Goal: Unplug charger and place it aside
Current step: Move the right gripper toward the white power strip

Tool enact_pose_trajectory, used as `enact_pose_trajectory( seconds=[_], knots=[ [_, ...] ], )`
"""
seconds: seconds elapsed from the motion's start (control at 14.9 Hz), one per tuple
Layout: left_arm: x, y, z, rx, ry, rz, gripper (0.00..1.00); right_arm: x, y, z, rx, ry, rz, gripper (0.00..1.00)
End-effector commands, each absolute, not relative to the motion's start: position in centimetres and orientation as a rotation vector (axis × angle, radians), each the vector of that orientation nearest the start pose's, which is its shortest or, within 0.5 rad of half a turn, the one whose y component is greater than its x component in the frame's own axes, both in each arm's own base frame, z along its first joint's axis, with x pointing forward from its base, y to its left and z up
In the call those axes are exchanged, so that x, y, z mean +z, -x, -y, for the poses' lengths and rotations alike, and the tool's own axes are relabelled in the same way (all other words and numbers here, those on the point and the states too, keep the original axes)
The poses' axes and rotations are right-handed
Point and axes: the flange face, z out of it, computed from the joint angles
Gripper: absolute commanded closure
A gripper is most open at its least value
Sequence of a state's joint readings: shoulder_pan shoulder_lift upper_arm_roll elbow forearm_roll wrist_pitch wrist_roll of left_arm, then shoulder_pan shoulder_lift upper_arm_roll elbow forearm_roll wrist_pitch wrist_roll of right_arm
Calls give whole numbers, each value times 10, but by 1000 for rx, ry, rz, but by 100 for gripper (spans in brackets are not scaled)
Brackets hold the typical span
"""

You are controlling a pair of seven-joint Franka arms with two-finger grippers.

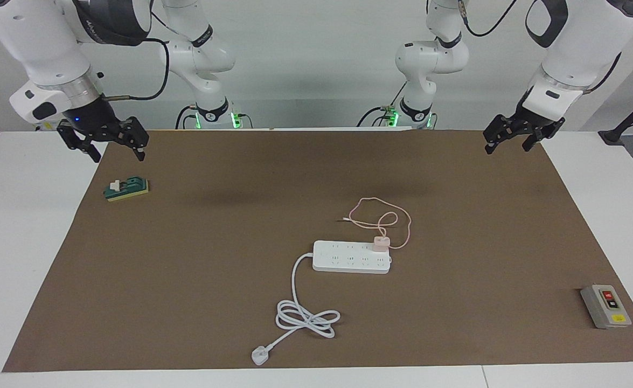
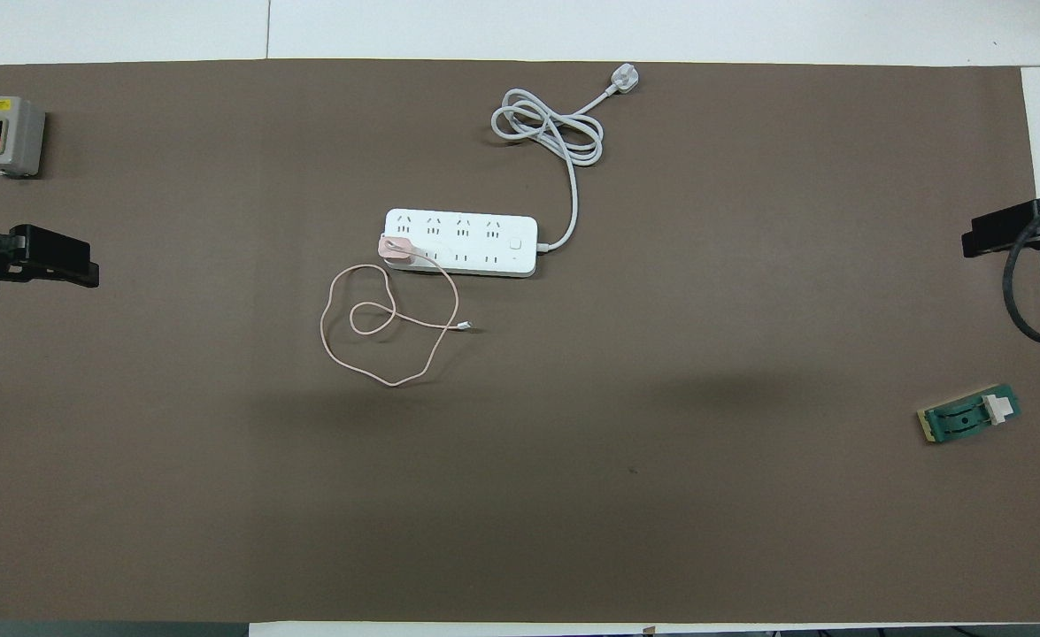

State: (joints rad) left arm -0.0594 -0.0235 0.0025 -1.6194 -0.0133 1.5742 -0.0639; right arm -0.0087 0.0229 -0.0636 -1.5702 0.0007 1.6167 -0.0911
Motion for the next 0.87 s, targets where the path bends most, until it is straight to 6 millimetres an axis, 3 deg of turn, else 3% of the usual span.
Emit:
enact_pose_trajectory(
  seconds=[0.0, 0.4, 0.54, 0.8],
  knots=[
    [619, -550, 32, 28, 3156, 7, 0, 615, -564, 45, -38, 3144, 10, 0],
    [621, -553, 30, 16, 3155, 15, 0, 616, -563, 37, -36, 3145, 39, 0],
    [621, -552, 36, 23, 3156, 17, 0, 617, -563, 26, -36, 3144, 130, 0],
    [615, -558, 35, 26, 3159, 3, 0, 615, -562, 0, -36, 3111, 471, 0]
  ],
)
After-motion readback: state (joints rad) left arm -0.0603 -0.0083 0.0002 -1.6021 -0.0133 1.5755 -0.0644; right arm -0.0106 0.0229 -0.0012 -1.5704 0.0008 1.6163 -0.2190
